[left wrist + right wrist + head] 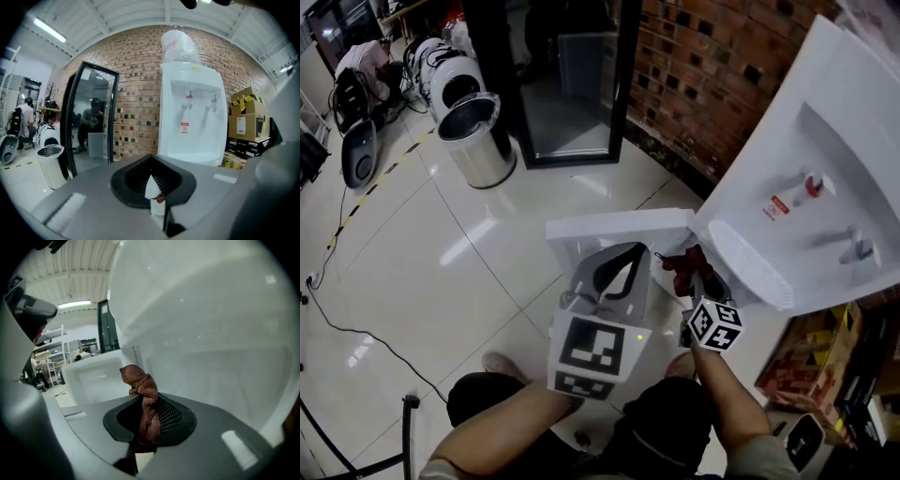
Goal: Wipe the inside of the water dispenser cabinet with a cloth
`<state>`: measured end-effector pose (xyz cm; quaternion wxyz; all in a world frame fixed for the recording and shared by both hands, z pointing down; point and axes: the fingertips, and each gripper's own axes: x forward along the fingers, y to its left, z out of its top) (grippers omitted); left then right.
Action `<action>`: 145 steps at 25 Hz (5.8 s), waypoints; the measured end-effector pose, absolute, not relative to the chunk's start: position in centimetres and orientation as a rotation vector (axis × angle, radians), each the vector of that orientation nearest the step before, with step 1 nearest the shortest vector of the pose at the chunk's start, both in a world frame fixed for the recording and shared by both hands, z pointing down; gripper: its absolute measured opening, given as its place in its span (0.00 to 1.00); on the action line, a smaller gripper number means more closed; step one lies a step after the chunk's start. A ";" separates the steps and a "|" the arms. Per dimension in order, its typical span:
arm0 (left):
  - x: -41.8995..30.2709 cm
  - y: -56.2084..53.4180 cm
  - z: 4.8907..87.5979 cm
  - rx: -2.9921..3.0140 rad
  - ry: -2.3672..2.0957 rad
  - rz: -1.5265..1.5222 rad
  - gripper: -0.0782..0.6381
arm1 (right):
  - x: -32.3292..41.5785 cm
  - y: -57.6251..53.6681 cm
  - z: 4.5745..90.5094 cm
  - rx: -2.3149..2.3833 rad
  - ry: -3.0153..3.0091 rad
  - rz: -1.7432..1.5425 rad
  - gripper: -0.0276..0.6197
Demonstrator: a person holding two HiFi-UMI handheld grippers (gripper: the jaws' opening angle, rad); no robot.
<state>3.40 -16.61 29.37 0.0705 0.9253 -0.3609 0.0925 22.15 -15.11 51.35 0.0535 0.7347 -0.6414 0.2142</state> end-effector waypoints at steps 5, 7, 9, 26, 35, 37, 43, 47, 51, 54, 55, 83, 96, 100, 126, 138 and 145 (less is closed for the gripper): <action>2.9 -16.4 30.0 2.751 -1.119 0.209 0.11 | 19.8 -15.7 46.9 2.195 -2.026 0.573 0.14; 3.0 -16.5 29.8 2.758 -1.113 0.193 0.11 | 19.6 -16.7 46.6 2.232 -2.006 0.575 0.14; 3.3 -16.2 29.4 2.808 -1.107 0.198 0.11 | 19.9 -17.6 46.9 2.285 -1.972 0.599 0.14; 6.0 -14.8 28.9 2.901 -1.004 0.193 0.11 | 25.2 -16.7 45.1 2.649 -1.830 0.645 0.14; 7.0 -14.4 29.3 2.920 -0.982 0.208 0.11 | 28.6 -11.4 45.0 2.729 -1.718 0.670 0.14; 7.4 -14.3 29.4 2.927 -0.974 0.216 0.11 | 29.5 -9.9 45.0 2.748 -1.687 0.674 0.14; 9.1 -13.8 30.5 2.941 -0.933 0.256 0.11 | 32.4 -5.6 45.0 2.800 -1.581 0.673 0.14; 10.6 -12.9 30.1 2.943 -0.895 0.236 0.11 | 34.3 -2.6 44.9 2.833 -1.492 0.669 0.14; 11.6 -11.7 29.8 2.957 -0.868 0.225 0.11 | 35.9 -0.1 44.9 2.856 -1.416 0.665 0.14; 11.8 -11.0 30.3 2.955 -0.875 0.246 0.11 | 36.4 0.2 44.9 2.815 -1.421 0.666 0.14; 11.7 -10.8 30.4 2.955 -0.881 0.256 0.11 | 36.3 0.2 44.8 2.791 -1.431 0.664 0.14; 12.7 -12.3 39.2 2.837 -0.856 0.451 0.11 | 35.1 -1.8 58.8 2.281 -1.419 0.621 0.14; 12.3 -12.8 42.5 2.788 -0.865 0.556 0.11 | 34.6 -1.9 67.3 2.137 -1.374 0.762 0.14; 11.9 -12.8 42.9 2.779 -0.870 0.571 0.11 | 34.4 -1.9 69.8 2.092 -1.357 0.800 0.14; 6.7 -14.5 38.3 2.772 -1.010 0.441 0.11 | 28.9 -14.4 62.4 2.165 -1.621 0.795 0.14; 4.2 -15.6 38.5 2.736 -1.035 0.447 0.11 | 29.5 -21.6 67.6 2.129 -1.484 0.834 0.14; 3.7 -16.1 38.4 2.725 -1.035 0.447 0.11 | 30.1 -21.7 70.6 2.088 -1.428 0.868 0.14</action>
